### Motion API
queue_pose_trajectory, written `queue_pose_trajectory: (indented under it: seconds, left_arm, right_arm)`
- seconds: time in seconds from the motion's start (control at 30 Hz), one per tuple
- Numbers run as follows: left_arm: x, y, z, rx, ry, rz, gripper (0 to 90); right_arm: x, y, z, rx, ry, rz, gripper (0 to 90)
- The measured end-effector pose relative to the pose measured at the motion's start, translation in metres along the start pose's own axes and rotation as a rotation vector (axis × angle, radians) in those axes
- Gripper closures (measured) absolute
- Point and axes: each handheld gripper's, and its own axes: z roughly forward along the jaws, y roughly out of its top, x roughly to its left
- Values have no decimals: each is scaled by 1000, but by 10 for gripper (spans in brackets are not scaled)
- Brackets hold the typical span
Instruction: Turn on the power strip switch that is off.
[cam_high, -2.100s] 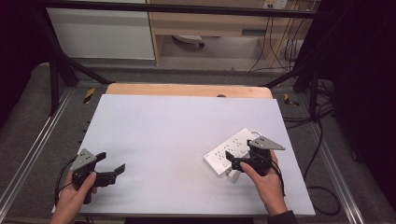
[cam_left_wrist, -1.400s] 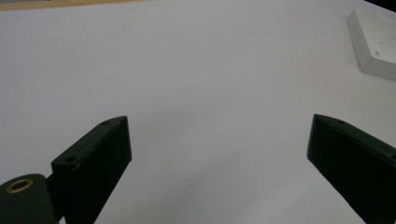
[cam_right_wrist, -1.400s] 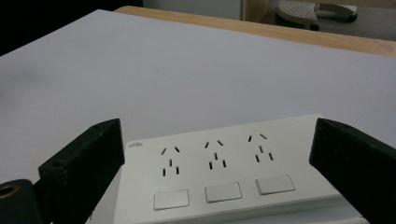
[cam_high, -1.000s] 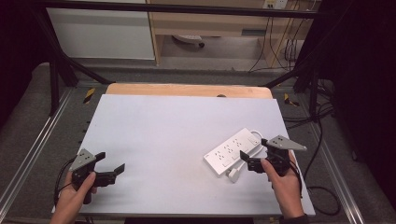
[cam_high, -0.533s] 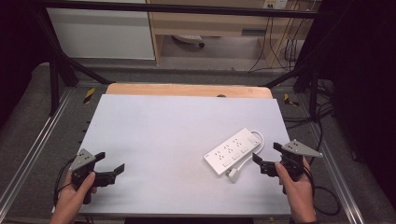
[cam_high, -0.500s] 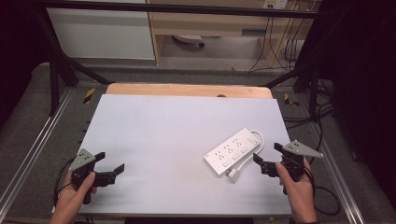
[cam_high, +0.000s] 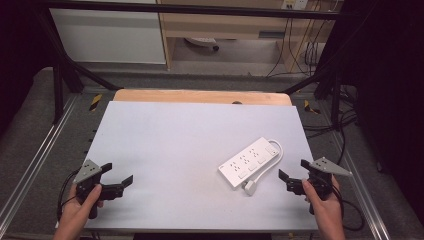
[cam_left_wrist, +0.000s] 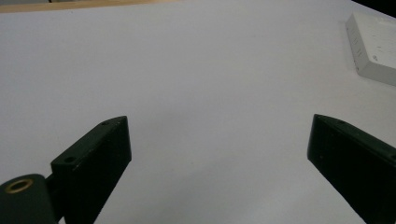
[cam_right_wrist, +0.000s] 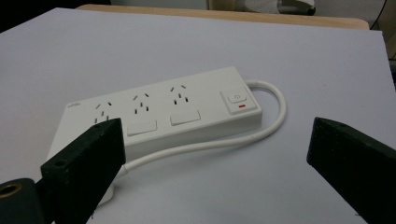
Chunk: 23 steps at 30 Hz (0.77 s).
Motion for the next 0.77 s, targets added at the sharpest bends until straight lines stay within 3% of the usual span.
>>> queue_pose_trajectory:
  seconds: [0.5,0.67,0.77]
  left_arm:
    - [-1,0,0,0,-2,6,64]
    - [-1,0,0,3,-1,12,64]
    - [-1,0,1,3,0,8,64]
  right_arm:
    - [-7,-26,15,78,-2,-20,43]
    - [-3,-35,31,181,5,-66,41]
    - [-4,-37,39,216,-15,-59,43]
